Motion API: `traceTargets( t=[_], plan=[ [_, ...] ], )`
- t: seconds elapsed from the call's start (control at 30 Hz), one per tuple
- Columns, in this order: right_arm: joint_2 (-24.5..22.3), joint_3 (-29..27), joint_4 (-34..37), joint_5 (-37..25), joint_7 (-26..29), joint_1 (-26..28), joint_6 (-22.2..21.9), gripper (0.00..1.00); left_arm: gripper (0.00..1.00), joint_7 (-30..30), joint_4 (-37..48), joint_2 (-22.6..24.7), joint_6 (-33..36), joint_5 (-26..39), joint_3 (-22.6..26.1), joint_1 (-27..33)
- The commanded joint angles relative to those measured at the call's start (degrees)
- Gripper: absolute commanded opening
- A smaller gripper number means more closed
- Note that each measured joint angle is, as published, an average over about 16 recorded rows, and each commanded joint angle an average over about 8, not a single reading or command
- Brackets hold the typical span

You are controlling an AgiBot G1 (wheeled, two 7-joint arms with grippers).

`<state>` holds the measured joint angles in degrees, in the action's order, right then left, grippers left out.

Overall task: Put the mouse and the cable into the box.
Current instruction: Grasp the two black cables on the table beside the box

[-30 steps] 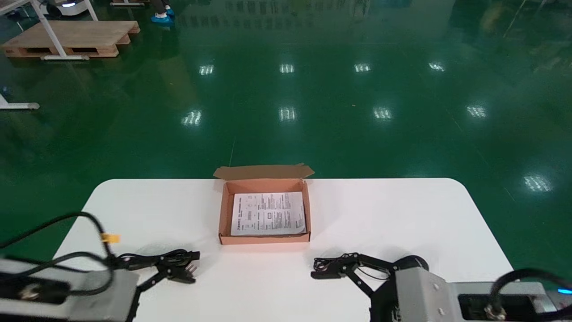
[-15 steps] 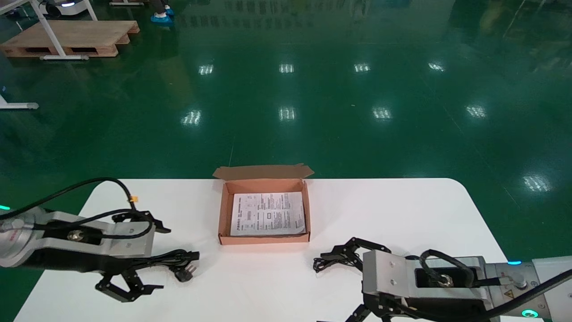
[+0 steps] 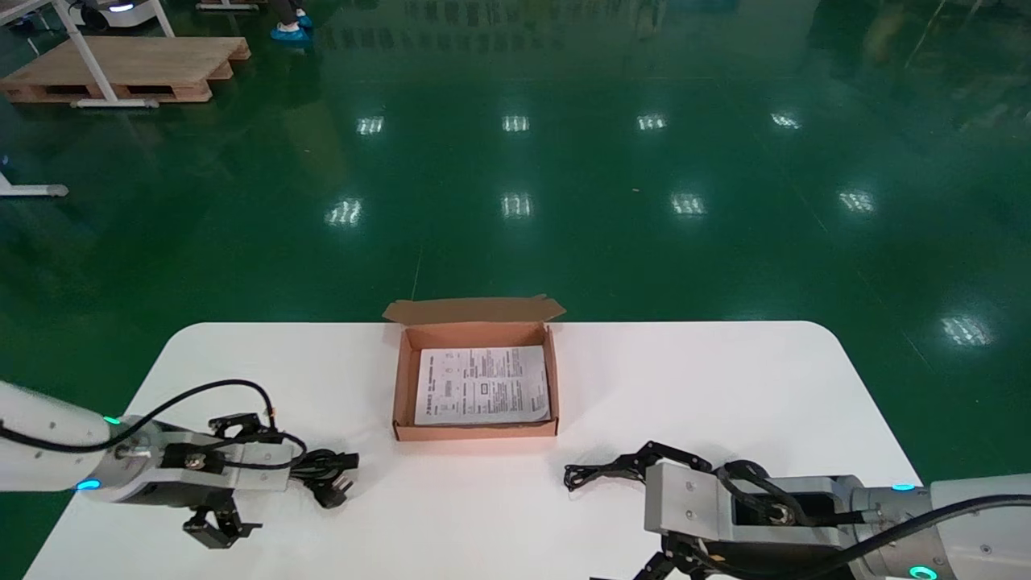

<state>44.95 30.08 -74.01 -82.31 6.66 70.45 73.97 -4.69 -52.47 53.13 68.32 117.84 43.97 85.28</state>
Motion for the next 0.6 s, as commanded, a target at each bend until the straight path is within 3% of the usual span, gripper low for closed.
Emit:
traceTargets(
  t=[0.03,0.6],
  plan=[
    [-0.3,0.1,-0.7,-0.4,0.7,-0.3,-0.1,1.0,1.0,1.0,4.2,1.8,-2.6,1.5,0.4,0.0],
    [-0.7,-0.1,-1.7,-1.5,1.6,0.4,-1.1,1.0,1.0,10.6,23.6,10.0,-10.1,1.9,1.0,3.4]
  ],
)
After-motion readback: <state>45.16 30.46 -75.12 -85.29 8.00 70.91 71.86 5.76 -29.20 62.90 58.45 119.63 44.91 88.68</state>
